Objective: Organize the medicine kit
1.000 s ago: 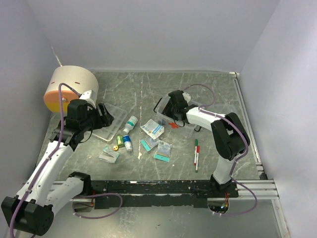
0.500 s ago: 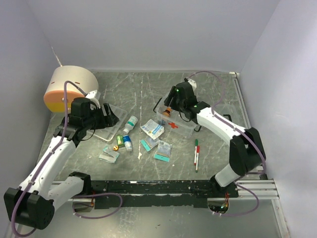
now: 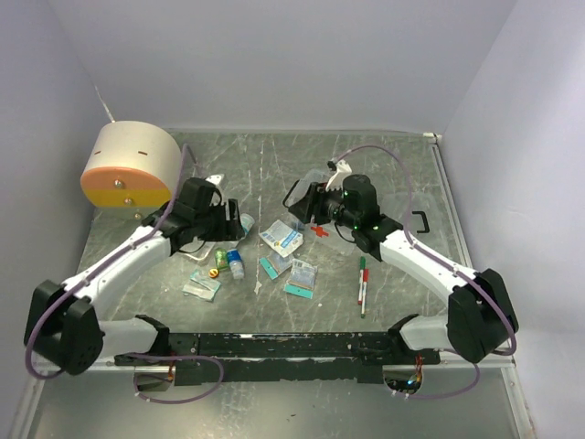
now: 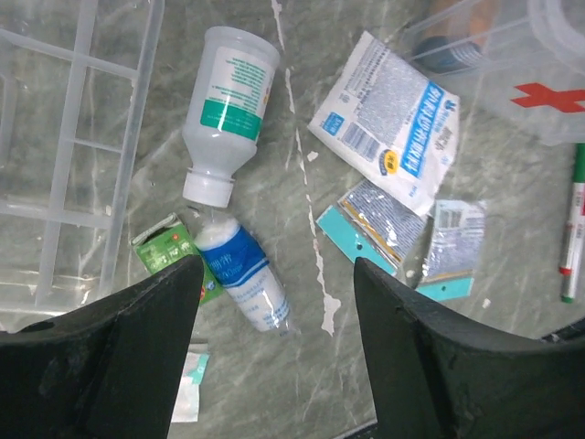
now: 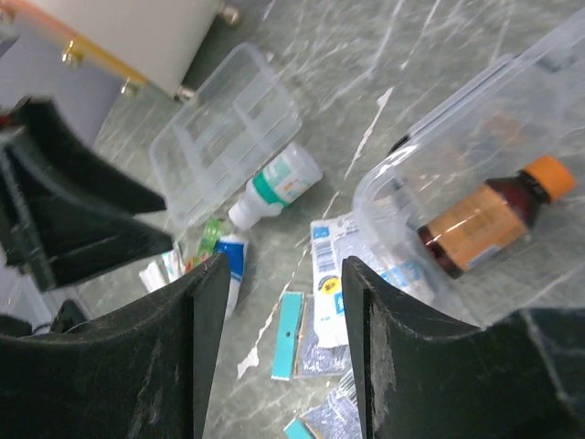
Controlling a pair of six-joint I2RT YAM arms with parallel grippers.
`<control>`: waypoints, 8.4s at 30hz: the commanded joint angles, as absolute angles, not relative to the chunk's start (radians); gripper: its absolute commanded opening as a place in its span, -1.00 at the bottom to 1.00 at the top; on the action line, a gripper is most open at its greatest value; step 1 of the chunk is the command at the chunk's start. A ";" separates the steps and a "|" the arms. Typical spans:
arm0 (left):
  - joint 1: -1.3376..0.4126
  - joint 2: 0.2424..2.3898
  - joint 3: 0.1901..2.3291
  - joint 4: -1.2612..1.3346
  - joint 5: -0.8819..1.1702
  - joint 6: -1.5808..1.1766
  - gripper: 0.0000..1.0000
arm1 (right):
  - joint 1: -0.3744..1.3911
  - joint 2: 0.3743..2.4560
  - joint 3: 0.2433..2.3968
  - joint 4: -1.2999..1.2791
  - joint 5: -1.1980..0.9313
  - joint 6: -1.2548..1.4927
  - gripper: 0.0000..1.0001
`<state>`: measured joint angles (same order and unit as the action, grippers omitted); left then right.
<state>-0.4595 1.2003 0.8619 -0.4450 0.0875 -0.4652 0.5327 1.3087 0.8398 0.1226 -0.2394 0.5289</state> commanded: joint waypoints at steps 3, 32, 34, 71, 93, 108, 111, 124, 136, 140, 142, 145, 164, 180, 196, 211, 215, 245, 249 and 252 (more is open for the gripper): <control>-0.496 1.360 0.953 -0.437 -0.019 -0.456 0.56 | 0.555 1.273 0.790 0.225 -0.333 0.500 0.02; -0.510 1.747 1.120 -0.467 -0.028 -0.367 -0.02 | 0.557 1.206 0.775 0.202 -0.287 0.605 -0.21; -0.511 1.755 1.129 -0.465 -0.030 -0.360 -0.22 | 0.557 1.188 0.772 0.201 -0.268 0.621 -0.21; -0.540 1.278 1.031 -0.767 0.568 -0.315 -0.86 | 0.999 1.086 0.718 0.150 -0.271 -0.675 0.29; -0.540 1.322 1.091 -0.918 0.639 -0.206 -0.86 | 1.213 1.307 0.673 0.269 0.059 -1.001 0.32; -0.542 1.335 1.097 -0.899 0.748 -0.215 -0.86 | 1.231 1.424 0.585 0.536 0.100 -1.068 0.10; -0.543 1.334 1.096 -0.902 0.738 -0.216 -0.86 | 1.231 1.438 0.590 0.563 0.099 -1.059 -0.14; -0.513 1.195 1.162 -0.772 0.337 -0.425 0.52 | 1.229 1.248 0.599 0.437 0.080 -0.773 -0.91; -0.468 0.946 0.984 -0.437 -0.059 -0.496 0.52 | 1.178 1.110 0.763 0.199 0.368 -0.122 -0.99; -0.468 0.897 0.925 -0.423 -0.043 -0.450 0.48 | 1.103 1.163 0.930 -0.060 0.570 0.258 -0.93; -0.468 0.874 0.898 -0.425 -0.027 -0.430 0.48 | 1.023 1.179 0.990 -0.162 0.497 0.427 -0.97; -0.467 0.842 0.873 -0.443 0.004 -0.402 0.48 | 0.924 1.165 1.021 -0.194 0.417 0.549 -1.00; -0.468 0.704 0.810 -0.532 0.093 -0.396 0.57 | 0.499 1.417 1.216 -0.521 0.222 0.889 -0.99; -0.469 0.774 0.817 -0.548 0.088 -0.390 0.58 | 0.447 1.748 1.332 -0.563 0.094 0.876 -1.00; -0.469 0.799 0.818 -0.548 0.093 -0.382 0.50 | 0.450 1.882 1.332 -0.520 0.062 0.861 -0.64; -0.469 0.784 0.817 -0.546 0.070 -0.378 0.49 | 0.458 1.869 1.280 -0.465 -0.024 0.841 0.01; -0.469 0.787 0.818 -0.543 0.080 -0.373 0.53 | 0.459 1.854 1.237 -0.406 -0.062 0.827 0.25; -0.469 0.801 0.826 -0.542 0.090 -0.384 0.50 | 0.481 1.557 1.180 -0.371 0.008 0.742 0.28; -0.469 0.767 0.841 -0.549 0.042 -0.397 0.48 | 0.571 1.458 1.192 -0.409 0.112 0.607 0.27; -0.469 0.701 0.858 -0.562 -0.043 -0.431 0.48 | 0.669 1.412 1.193 -0.421 0.204 0.552 0.26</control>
<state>-0.4728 0.7792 0.8165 -0.5537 0.0540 -0.3943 0.5686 1.4628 1.1717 -0.3813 0.0700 0.6800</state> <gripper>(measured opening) 0.738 0.635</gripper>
